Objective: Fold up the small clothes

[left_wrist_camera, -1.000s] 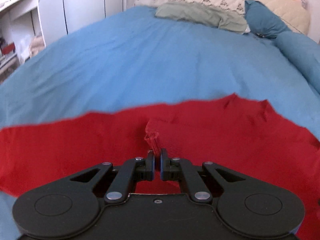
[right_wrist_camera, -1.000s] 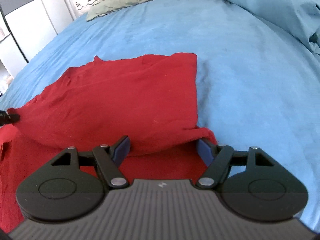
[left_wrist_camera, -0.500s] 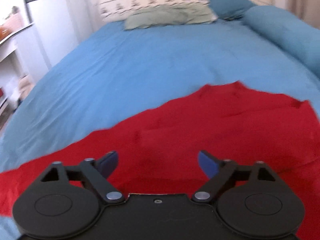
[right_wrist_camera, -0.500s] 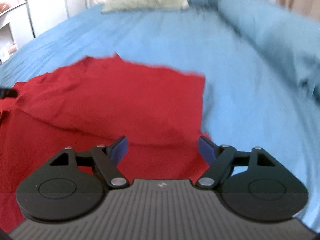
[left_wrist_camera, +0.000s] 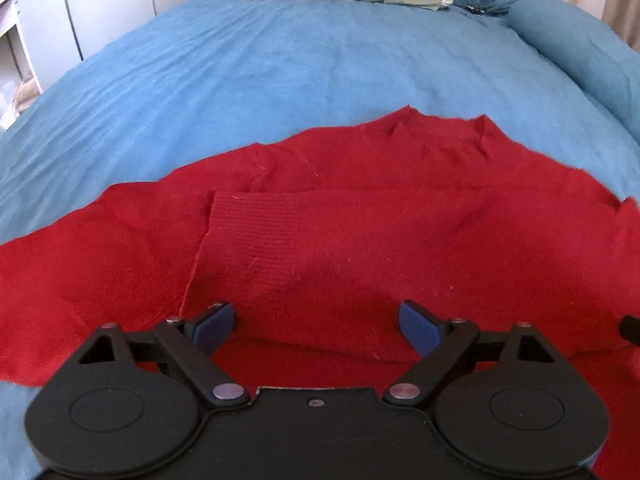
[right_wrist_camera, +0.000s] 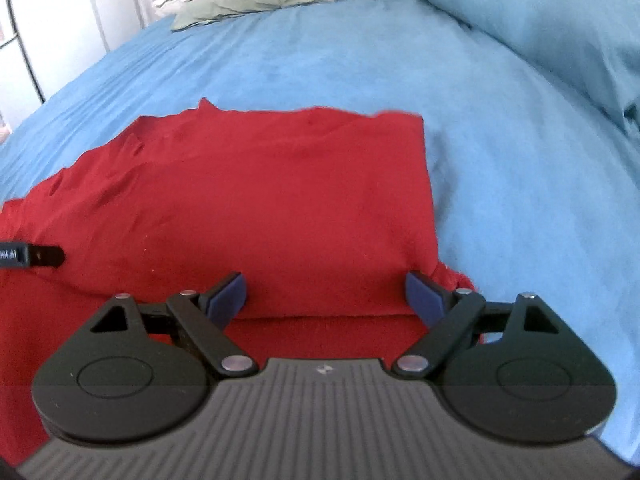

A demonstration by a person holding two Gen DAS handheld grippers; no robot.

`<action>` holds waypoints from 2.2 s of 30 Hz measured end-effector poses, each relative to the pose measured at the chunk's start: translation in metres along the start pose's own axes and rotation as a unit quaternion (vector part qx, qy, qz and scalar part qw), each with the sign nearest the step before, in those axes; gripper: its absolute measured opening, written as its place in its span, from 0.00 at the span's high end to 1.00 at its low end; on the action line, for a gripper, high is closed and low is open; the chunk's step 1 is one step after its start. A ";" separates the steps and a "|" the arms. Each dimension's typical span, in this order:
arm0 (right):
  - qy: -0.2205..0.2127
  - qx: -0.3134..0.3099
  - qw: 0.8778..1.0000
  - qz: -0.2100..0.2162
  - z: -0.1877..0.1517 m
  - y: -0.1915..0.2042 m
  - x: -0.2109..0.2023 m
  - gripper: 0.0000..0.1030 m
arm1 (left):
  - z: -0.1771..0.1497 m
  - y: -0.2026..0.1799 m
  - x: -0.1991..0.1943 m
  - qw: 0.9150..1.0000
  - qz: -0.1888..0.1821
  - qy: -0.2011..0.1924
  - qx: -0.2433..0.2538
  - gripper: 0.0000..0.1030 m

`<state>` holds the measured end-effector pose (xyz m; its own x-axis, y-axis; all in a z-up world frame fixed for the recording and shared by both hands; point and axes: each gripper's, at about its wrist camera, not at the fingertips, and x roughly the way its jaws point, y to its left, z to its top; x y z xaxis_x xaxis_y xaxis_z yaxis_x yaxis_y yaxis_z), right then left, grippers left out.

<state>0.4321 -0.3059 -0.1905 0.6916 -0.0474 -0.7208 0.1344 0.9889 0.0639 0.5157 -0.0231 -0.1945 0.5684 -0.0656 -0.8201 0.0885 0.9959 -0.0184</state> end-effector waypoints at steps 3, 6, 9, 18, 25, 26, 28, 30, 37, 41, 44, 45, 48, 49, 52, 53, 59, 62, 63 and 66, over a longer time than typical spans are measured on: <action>-0.031 -0.030 0.999 0.009 0.015 0.009 -0.022 0.01 | 0.006 0.008 -0.030 1.000 -0.004 -0.025 -0.016 0.10; -0.060 -0.037 0.997 0.028 0.034 0.022 -0.056 0.00 | 0.006 0.022 -0.079 0.998 0.000 -0.057 -0.026 0.10; -0.067 -0.034 0.996 0.045 0.050 0.037 -0.088 0.00 | 0.005 0.045 -0.131 0.996 0.016 -0.081 -0.038 0.03; -0.054 -0.079 0.994 0.052 0.048 0.132 -0.123 0.00 | -0.037 0.184 -0.189 0.978 0.078 -0.073 -0.177 0.00; 0.008 -0.014 0.996 0.088 0.018 0.195 -0.105 0.00 | -0.081 0.327 -0.175 0.930 0.111 -0.080 -0.341 0.02; 0.014 -0.007 0.996 0.092 0.013 0.202 -0.102 0.00 | -0.087 0.346 -0.170 0.921 0.108 -0.083 -0.366 0.03; 0.028 0.000 0.996 0.090 0.003 0.218 -0.095 0.00 | -0.096 0.380 -0.156 0.905 0.104 -0.082 -0.405 0.10; 0.033 -0.002 0.996 0.087 -0.006 0.232 -0.092 0.00 | -0.098 0.406 -0.142 0.896 0.096 -0.072 -0.427 0.24; 0.035 -0.012 0.997 0.065 -0.021 0.275 -0.080 0.00 | -0.098 0.431 -0.112 0.902 0.081 -0.063 -0.419 0.40; 0.035 -0.012 0.997 0.062 -0.020 0.283 -0.074 0.00 | -0.091 0.436 -0.103 0.907 0.089 -0.071 -0.405 0.41; 0.028 -0.015 0.998 0.062 -0.017 0.286 -0.073 0.00 | -0.085 0.437 -0.097 0.909 0.107 -0.071 -0.397 0.53; 0.025 -0.016 0.998 0.062 -0.016 0.286 -0.073 0.00 | -0.084 0.437 -0.096 0.909 0.114 -0.071 -0.394 0.64; 0.019 -0.014 0.998 0.063 -0.013 0.285 -0.071 0.00 | -0.083 0.438 -0.094 0.905 0.116 -0.071 -0.403 0.92; 0.018 -0.012 0.998 0.063 -0.012 0.283 -0.070 0.00 | -0.082 0.440 -0.092 0.902 0.116 -0.074 -0.408 0.93; 0.013 -0.004 0.998 0.061 -0.009 0.273 -0.069 0.00 | -0.074 0.431 -0.100 0.904 0.129 -0.082 -0.399 0.94; 0.013 0.000 0.998 0.061 -0.008 0.269 -0.069 0.00 | -0.069 0.427 -0.104 0.906 0.130 -0.088 -0.393 0.94; 0.006 0.038 0.997 0.067 0.005 0.235 -0.074 0.00 | -0.023 0.365 -0.144 0.931 0.107 -0.129 -0.325 0.94; 0.003 0.037 0.998 0.053 0.014 0.216 -0.076 0.00 | 0.005 0.311 -0.166 0.948 0.084 -0.157 -0.264 0.94; 0.001 0.039 0.998 0.053 0.018 0.208 -0.078 0.00 | 0.015 0.289 -0.173 0.952 0.077 -0.168 -0.242 0.94; -0.017 0.038 0.997 0.057 0.030 0.178 -0.087 0.00 | 0.040 0.224 -0.186 0.961 0.043 -0.191 -0.197 0.94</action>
<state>0.4177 -0.1296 -0.0956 0.7286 0.0588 -0.6824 0.1065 0.9744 0.1977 0.4628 0.2093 -0.0235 0.8252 0.0746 -0.5599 -0.2457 0.9400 -0.2369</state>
